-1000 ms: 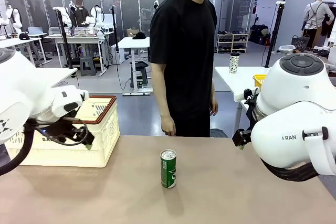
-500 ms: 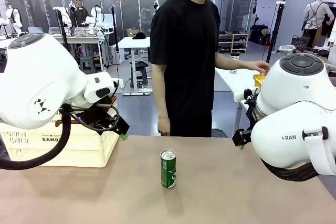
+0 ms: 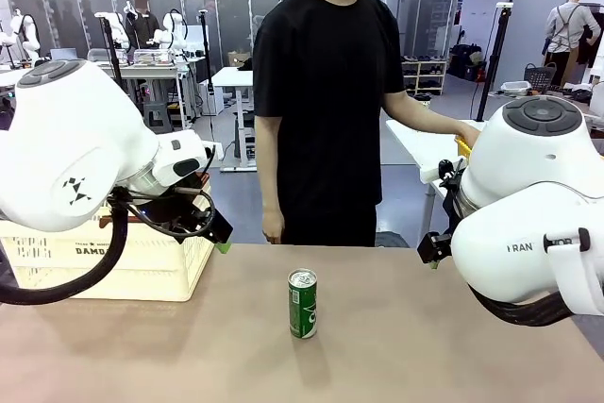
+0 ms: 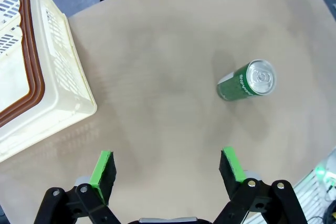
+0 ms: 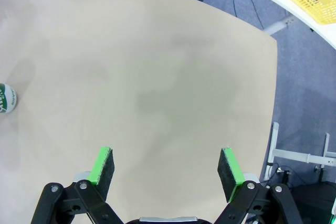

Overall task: Place the drinks into the Shopping basket.
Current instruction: Pick up one drink and place it into the Shopping basket.

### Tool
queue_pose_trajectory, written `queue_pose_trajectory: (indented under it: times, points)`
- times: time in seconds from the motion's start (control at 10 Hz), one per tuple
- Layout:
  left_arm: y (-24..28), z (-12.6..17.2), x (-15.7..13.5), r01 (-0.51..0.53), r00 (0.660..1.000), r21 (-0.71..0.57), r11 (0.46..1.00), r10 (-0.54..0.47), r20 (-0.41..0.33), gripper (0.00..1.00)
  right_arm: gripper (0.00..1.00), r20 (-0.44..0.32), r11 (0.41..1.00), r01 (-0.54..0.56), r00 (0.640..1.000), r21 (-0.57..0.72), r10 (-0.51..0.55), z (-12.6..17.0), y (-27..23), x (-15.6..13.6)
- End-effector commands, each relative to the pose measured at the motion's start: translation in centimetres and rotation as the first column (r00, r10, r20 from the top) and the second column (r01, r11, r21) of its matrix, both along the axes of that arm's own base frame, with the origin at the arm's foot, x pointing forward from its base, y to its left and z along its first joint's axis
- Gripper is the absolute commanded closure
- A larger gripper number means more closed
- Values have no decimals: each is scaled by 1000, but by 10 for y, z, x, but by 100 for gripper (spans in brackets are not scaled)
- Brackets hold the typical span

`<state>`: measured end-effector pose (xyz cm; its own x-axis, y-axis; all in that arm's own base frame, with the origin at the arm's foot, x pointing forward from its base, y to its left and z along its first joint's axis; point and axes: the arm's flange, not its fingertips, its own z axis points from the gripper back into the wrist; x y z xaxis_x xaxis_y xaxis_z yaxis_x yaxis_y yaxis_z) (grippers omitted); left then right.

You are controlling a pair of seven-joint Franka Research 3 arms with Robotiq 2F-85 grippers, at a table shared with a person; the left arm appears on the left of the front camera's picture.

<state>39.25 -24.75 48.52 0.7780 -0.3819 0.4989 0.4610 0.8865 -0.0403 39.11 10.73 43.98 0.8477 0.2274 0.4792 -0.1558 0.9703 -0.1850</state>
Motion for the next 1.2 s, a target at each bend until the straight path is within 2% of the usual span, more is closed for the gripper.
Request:
queue_pose_trajectory:
  times: [0.0,0.2,0.4,0.7,1.0,1.1]
  points:
    - [1,0,0,-2,1000,-1,1000,2,0,0,0,0,1000,0,1000,0,0,0,0,0]
    - [-39,-1,4,55,998,-91,994,-55,-4,0,0,0,1000,0,1000,0,0,0,0,0]
    - [-80,-2,14,80,996,-72,994,-82,-32,0,0,0,1000,0,1000,0,0,0,0,0]
    - [-129,-16,31,39,991,-5,999,-39,-130,0,0,0,1000,0,1000,0,0,0,0,0]
    - [-156,-25,45,3,986,9,1000,-2,-166,0,0,0,1000,0,1000,0,0,0,0,0]
    - [-165,-29,48,-9,984,50,999,17,-175,0,0,0,1000,0,1000,0,0,0,0,0]
